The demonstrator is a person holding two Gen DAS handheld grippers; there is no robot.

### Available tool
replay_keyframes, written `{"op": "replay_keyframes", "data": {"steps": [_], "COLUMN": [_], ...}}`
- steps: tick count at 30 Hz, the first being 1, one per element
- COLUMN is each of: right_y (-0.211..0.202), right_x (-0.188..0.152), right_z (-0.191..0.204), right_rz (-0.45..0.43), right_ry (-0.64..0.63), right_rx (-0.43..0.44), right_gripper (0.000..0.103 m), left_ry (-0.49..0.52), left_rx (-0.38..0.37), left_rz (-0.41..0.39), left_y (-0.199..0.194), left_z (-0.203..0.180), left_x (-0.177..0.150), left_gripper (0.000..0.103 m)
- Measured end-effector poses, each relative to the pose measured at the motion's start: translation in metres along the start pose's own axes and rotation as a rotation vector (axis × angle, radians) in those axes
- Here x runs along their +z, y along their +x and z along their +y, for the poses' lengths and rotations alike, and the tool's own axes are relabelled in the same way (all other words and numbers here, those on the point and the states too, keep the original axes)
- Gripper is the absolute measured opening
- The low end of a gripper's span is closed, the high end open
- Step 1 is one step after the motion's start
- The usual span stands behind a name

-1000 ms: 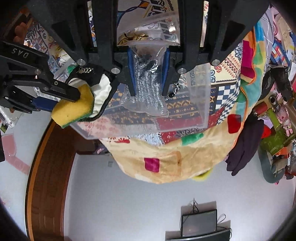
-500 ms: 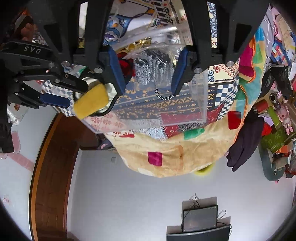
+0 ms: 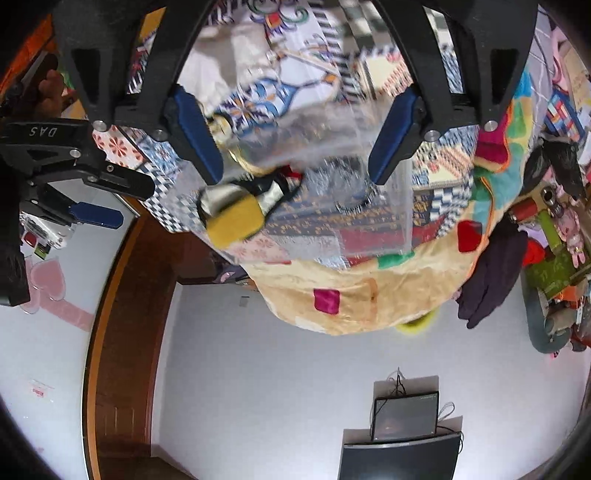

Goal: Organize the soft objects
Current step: 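Release the silver mesh pack into the box with the left tool while the right tool drops the sponge in, then grasp the white cloth bag with the left tool while the right tool grasps the floral scrunchie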

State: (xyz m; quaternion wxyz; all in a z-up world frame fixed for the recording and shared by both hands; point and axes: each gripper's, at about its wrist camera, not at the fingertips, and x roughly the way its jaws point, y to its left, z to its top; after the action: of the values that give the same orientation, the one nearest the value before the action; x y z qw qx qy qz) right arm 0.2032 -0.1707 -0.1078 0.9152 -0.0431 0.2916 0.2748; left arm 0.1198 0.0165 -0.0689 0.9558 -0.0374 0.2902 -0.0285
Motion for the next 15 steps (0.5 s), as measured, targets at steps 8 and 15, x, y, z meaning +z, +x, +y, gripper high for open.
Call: {"op": "replay_keyframes", "data": {"steps": [8, 15], "right_y": [0.017, 0.037], "right_x": [-0.036, -0.067], "right_z": [-0.006, -0.012], "right_rz": [0.122, 0.222], "right_ry": [0.043, 0.114], "right_rx": [0.02, 0.043], "right_gripper": [0.082, 0.081], "left_ry": [-0.007, -0.008], "left_rx": [-0.018, -0.038], "left_rz": [0.113, 0.188], "left_y": [0.018, 0.036], "left_z": [-0.011, -0.018], "left_x": [-0.043, -0.067], "left_gripper": [0.082, 0.082]}}
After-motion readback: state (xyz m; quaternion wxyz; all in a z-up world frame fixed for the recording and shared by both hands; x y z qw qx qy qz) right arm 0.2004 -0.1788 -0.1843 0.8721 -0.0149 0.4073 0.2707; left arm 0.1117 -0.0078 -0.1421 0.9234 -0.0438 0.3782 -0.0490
